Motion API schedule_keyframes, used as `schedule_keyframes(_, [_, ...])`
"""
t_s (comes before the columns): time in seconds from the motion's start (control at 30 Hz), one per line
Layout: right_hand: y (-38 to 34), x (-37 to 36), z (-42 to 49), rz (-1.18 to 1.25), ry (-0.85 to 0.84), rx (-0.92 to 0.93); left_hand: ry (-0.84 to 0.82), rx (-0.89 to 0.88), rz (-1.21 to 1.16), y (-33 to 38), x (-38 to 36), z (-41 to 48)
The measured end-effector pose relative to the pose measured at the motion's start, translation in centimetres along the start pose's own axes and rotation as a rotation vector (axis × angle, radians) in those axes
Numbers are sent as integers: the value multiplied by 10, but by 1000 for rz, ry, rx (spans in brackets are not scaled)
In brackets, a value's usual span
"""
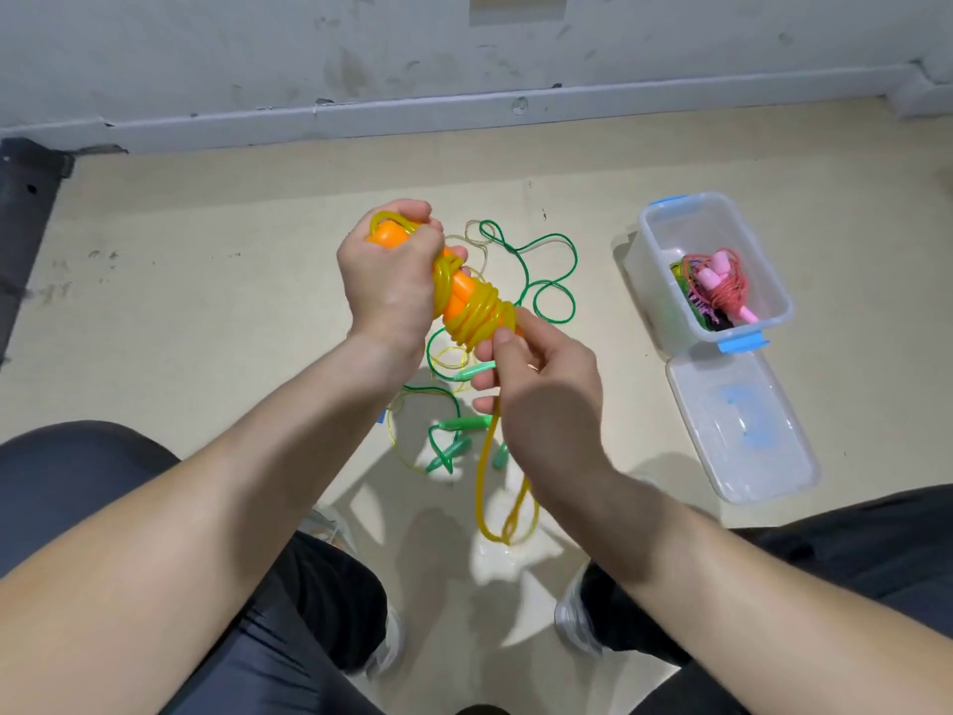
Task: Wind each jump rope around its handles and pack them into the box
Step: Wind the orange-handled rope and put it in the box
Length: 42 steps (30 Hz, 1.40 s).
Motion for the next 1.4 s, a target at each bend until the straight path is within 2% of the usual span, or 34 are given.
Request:
schedule_keyframes(0.13, [-6,-1,0,141,28,-17,43,54,-103,4,-1,0])
schedule_keyframes(0.33, [-23,10,15,466,-24,-314,-16,-67,22,7,-5,1])
schedule_keyframes(0.53, [-33,24,36,624,-29,-485,-226,-219,204,14,-18,-12])
schedule_keyframes(0.6, [-35,23,38,600,-47,-487,-336,-249,265,13,-23,-19])
schedule_keyframes(0.67, [-37,22,38,523,-64,-476,-433,-205,262,7,-26,-27])
schedule_keyframes(0.77, [-38,21,35,413,-67,-446,-422,-127,161,1,-29,-38])
schedule_keyframes(0.83, [-37,15,30,413,-40,-376,-313,-94,133,0,-26,-39])
schedule_keyframes(0.93, [-29,3,18,360,46,-251,-120,-143,210,-1,-21,-31])
schedule_keyframes(1.0, [-23,-3,10,203,62,-112,-38,-142,193,0,-17,-25])
schedule_keyframes(1.1, [-20,-8,-7,-19,67,212,32,-147,153,1,-16,-19])
schedule_keyframes(1.17, [-18,-11,-15,-89,114,319,52,-135,110,3,-16,-15])
schedule_keyframes(1.4, [0,-16,-17,-224,35,347,114,48,-100,3,-16,0])
Point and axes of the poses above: each hand's wrist, its own z-axis towards the middle knuckle, its own x-axis out of the back of the hand, y = z × x, the point moved 4 cm from there along z, towards the middle knuckle, and after that the axes turned 2 degrees about z, right-handed, at the moved point
